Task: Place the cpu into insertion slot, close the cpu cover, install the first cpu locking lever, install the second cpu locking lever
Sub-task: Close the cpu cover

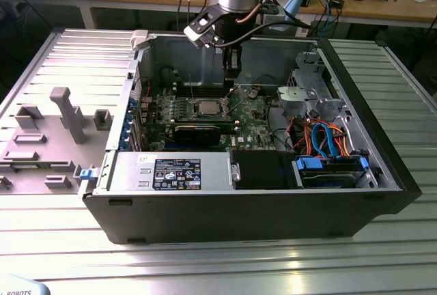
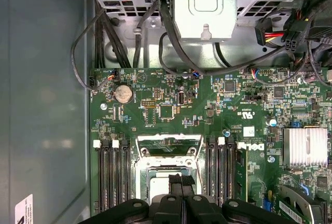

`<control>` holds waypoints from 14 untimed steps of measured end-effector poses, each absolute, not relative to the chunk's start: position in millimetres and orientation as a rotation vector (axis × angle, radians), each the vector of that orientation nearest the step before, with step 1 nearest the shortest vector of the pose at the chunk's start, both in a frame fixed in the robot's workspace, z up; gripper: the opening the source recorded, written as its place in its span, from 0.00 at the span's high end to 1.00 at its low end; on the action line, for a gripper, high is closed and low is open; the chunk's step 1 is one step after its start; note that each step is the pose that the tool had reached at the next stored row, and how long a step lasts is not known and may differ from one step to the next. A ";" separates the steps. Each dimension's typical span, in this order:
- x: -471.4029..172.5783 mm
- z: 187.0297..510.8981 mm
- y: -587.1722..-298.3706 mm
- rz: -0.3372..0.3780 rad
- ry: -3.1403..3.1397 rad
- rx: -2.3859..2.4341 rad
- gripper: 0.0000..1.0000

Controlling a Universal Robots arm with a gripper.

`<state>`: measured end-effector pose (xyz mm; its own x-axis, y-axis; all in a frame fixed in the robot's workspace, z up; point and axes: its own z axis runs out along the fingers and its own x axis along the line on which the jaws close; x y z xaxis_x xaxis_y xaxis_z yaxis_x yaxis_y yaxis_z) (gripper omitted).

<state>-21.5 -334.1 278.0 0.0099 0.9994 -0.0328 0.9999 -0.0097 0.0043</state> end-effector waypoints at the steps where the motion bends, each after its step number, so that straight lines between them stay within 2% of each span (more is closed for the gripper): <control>1: -21.5 278.0 -334.1 -0.032 2.192 2.214 0.89; 6: -13.7 278.1 -334.1 -0.073 2.210 2.230 0.89; 14: -16.7 277.9 -334.0 -0.069 2.209 2.229 0.89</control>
<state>-16.7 -334.0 277.9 0.0085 0.9994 -0.0337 0.9995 -0.0095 -0.0287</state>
